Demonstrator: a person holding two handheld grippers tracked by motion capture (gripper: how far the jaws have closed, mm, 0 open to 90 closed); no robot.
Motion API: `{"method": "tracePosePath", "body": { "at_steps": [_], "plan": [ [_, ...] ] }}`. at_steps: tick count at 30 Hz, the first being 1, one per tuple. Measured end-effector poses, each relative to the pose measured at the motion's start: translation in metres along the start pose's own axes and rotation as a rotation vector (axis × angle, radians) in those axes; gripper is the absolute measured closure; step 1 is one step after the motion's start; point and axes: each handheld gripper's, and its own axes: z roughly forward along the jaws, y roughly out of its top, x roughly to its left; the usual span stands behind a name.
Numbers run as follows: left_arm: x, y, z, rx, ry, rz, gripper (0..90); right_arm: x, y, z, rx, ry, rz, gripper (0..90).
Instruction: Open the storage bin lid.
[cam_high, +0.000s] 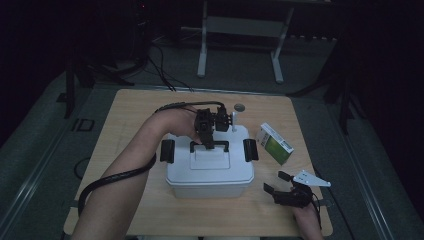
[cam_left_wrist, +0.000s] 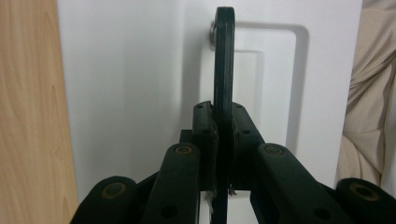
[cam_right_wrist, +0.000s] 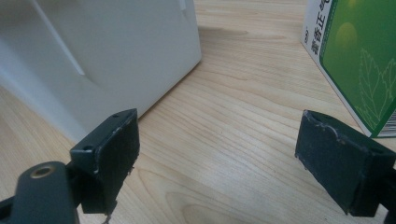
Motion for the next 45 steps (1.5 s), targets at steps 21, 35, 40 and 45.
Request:
{"method": "tracePosePath", "body": {
  "at_steps": [21, 35, 40, 45],
  "plan": [
    [-0.009, -0.041, -0.020, -0.013, -0.017, -0.059, 83.9, 0.000, 0.000, 0.000, 0.000, -0.003, 0.004, 13.4],
    [-0.017, -0.092, -0.032, -0.008, -0.006, -0.144, 83.9, 0.001, 0.001, 0.001, 0.004, -0.007, 0.004, 13.4],
    [-0.020, -0.116, -0.037, -0.026, -0.005, -0.188, 83.9, 0.000, 0.001, 0.001, 0.006, -0.009, 0.007, 13.4],
    [-0.022, -0.131, -0.038, -0.029, -0.008, -0.210, 83.9, 0.001, 0.001, 0.001, 0.009, -0.009, 0.004, 13.4]
  ]
}}
